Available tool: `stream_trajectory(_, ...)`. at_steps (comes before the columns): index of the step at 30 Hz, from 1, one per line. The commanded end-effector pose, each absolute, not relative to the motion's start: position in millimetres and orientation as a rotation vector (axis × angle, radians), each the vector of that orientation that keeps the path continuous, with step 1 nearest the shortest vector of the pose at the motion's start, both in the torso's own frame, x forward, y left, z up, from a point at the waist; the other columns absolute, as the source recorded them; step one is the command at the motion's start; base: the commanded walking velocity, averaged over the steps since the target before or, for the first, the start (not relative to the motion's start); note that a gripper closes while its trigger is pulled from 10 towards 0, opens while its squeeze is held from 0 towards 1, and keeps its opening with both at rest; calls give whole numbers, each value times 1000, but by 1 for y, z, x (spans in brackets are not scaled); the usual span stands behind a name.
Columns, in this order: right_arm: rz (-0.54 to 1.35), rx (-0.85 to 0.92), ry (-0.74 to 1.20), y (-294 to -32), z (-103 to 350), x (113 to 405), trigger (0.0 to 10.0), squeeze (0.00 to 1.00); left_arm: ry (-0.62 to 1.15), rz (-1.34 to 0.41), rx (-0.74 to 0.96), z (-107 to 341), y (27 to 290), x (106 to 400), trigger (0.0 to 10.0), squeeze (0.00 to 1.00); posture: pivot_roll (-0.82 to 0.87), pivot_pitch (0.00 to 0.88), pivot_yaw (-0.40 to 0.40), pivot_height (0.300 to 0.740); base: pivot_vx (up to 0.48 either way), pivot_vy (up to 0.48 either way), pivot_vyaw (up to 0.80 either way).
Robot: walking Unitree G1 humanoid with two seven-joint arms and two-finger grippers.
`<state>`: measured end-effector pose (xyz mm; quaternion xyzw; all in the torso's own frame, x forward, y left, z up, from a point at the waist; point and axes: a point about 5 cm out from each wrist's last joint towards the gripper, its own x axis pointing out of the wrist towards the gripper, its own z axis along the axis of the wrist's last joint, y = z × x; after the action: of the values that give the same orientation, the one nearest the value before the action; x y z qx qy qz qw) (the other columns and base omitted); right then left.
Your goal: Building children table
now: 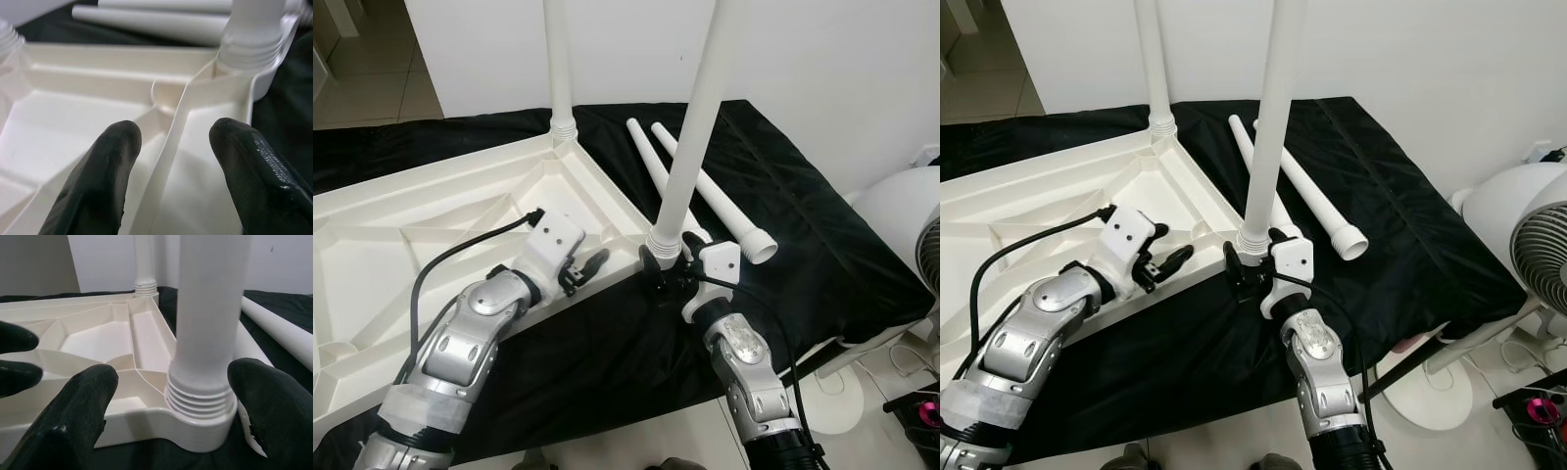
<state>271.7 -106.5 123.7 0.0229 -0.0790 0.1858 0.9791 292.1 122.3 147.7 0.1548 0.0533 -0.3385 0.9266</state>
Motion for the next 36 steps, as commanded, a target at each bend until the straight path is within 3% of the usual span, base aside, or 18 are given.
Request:
stream_trajectory(1,354,57,-164,-110,126,271,10000,0,150,-602,345,142,129,298,10000,0,-33,0,1,740,0,0,0)
stream_trajectory(14,331,75,-161,-111,125,266,10000,0,319,-469,368,121,151,307,10000,0,-46,0,17,740,0,0,0)
stream_trajectory(30,300,75,-159,-113,126,268,10000,0,371,-428,437,117,170,311,10000,0,-49,0,24,740,0,0,0)
stream_trajectory(36,270,77,-167,-112,127,273,10000,0,459,-335,420,113,191,317,10000,0,-55,0,45,740,0,0,0)
